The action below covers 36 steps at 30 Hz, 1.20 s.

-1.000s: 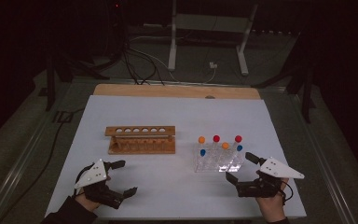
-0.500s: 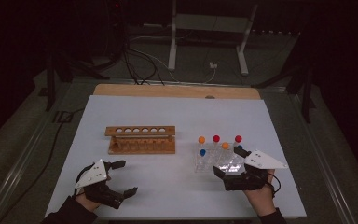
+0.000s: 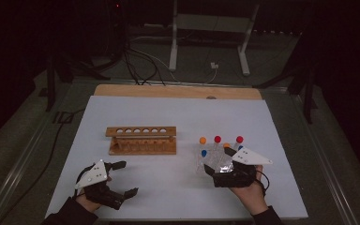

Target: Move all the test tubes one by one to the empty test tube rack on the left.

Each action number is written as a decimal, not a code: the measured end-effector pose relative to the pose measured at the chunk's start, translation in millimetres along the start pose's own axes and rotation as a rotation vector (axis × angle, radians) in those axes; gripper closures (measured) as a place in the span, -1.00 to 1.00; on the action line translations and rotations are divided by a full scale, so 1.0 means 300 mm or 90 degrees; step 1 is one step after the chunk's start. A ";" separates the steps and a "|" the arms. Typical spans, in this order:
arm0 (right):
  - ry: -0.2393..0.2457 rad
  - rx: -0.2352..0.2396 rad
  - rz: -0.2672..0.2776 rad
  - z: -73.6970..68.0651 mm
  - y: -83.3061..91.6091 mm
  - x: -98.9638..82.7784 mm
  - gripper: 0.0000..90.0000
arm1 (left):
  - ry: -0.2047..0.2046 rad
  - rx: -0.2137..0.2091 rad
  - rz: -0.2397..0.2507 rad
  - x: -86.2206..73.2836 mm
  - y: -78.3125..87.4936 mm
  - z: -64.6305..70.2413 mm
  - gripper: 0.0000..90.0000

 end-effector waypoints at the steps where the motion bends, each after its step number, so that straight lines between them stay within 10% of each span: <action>1: -0.003 0.000 -0.007 -0.002 -0.010 -0.002 -0.92 | 0.000 0.000 0.000 0.000 0.000 0.000 -0.99; 22: -0.016 -0.017 -0.121 0.006 -0.095 -0.022 0.33 | -0.005 0.000 -0.001 0.000 0.000 0.004 -0.99; 36: -0.012 -0.014 -0.167 -0.010 -0.128 -0.020 0.67 | -0.006 -0.003 -0.004 -0.001 -0.001 0.006 -0.99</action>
Point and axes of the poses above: each handheld gripper's, and its own axes: y roughly backward along the jaws, x roughly out of its top, z roughly to its right, the point moved 5 cm from there along -y, roughly forward along the jaws, and after that the axes turned 5 degrees about -z, right-handed, at the moved point
